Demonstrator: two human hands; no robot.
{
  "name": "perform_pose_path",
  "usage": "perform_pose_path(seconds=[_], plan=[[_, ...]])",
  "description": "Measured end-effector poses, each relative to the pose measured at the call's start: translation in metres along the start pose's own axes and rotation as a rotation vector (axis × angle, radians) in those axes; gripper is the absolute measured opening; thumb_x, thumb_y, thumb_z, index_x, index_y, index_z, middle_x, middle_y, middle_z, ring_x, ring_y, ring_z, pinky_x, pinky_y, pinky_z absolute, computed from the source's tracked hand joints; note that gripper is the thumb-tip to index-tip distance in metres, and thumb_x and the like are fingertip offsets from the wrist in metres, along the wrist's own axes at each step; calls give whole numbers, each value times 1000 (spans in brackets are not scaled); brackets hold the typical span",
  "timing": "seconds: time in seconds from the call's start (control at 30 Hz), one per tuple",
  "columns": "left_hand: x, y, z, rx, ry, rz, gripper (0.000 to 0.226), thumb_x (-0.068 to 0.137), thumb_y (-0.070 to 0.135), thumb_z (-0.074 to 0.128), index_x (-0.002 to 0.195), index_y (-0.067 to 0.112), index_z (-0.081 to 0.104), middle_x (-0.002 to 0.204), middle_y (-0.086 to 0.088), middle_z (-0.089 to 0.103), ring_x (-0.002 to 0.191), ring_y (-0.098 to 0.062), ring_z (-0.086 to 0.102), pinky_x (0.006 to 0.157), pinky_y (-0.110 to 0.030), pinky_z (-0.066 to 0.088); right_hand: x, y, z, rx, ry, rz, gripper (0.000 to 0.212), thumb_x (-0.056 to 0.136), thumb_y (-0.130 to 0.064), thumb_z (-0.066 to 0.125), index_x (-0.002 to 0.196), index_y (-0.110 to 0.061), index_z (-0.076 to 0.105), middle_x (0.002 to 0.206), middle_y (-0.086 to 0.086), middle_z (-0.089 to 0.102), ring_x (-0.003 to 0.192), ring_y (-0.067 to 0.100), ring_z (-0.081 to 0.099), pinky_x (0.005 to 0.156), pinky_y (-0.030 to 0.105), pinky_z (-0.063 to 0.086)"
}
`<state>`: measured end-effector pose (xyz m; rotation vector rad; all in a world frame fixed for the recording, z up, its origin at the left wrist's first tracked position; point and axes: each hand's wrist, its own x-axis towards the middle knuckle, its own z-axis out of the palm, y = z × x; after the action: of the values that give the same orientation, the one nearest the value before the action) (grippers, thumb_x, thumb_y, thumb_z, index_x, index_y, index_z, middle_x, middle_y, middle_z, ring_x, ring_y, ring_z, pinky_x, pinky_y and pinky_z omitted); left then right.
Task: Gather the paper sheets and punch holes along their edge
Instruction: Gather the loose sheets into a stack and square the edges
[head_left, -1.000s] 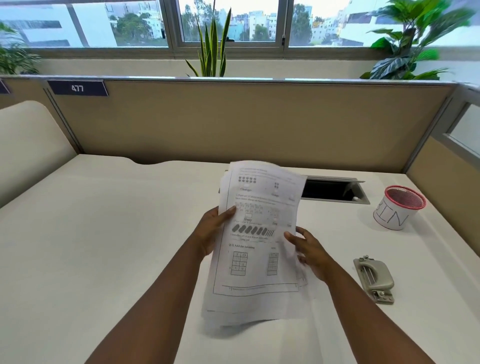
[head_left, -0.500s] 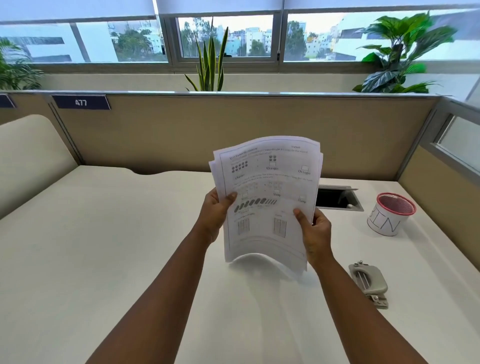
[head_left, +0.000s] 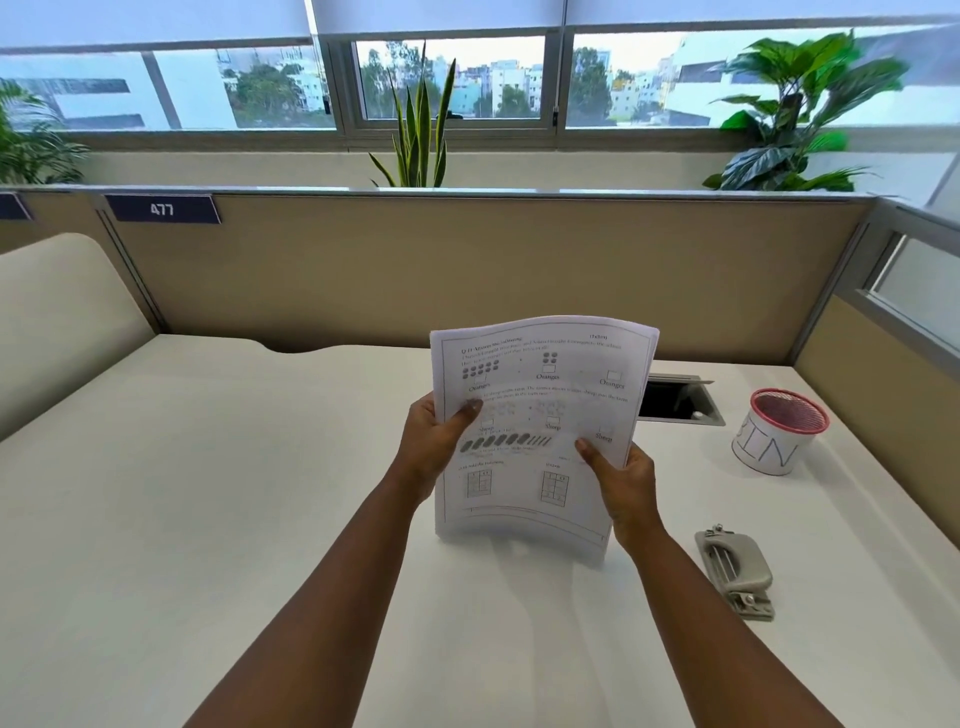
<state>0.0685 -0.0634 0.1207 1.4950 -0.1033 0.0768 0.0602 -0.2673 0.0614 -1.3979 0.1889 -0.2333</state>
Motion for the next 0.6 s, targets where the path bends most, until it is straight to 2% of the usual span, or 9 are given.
perform_pose_path(seconds=[0.07,0.13,0.2,0.3,0.4,0.43,0.5,0.6], plan=[[-2,-6,2,65,-14,-41,11,91,14,54,95,20,62,87,3,69,68,-10,70,52,-17,56,0,4,-1,-40,-6,10,8,83,-15,65,89,-19,61,94,7,67,79,22,66,54,19,57],[-2,-11,5,87,8,-74,15,93,19,51,103,13,60,91,-3,68,71,-13,68,53,-18,57,1,4,-1,-117,-16,3,10,84,-16,64,93,-13,61,97,9,66,87,32,67,63,28,58],[1,-11,4,77,67,-70,15,94,20,50,102,11,59,90,-5,68,68,-14,68,54,-21,58,1,1,-2,-198,-1,-34,26,84,-18,65,107,-7,59,105,12,65,98,35,64,79,40,57],[5,-9,4,-23,198,-68,11,95,18,49,92,14,59,83,-3,68,69,-16,67,55,-24,58,4,-1,-8,-293,117,-56,53,83,-21,67,130,-8,47,130,12,54,118,27,53,95,40,47],[7,-12,7,-175,346,-114,15,96,14,47,106,12,58,91,-2,66,77,-18,65,58,-28,55,4,3,-11,-213,200,227,69,83,-30,66,140,-11,33,141,13,42,126,31,44,101,42,43],[7,-13,8,-217,383,-135,20,96,12,47,113,10,57,96,-4,65,79,-20,64,62,-30,54,2,5,-10,-117,210,353,68,82,-32,67,138,-9,36,138,14,46,124,33,46,101,42,43],[5,-17,11,-296,438,-182,25,95,10,47,119,8,55,103,-7,61,79,-19,62,64,-32,52,-3,10,-9,110,161,540,54,80,-31,69,125,-9,49,124,14,57,115,33,53,96,45,46],[1,-23,17,-394,490,-235,27,95,9,47,121,8,53,109,-8,60,83,-22,63,65,-33,51,-12,14,-6,348,-21,607,23,84,-23,64,105,-15,60,96,10,69,91,29,63,73,45,55]])
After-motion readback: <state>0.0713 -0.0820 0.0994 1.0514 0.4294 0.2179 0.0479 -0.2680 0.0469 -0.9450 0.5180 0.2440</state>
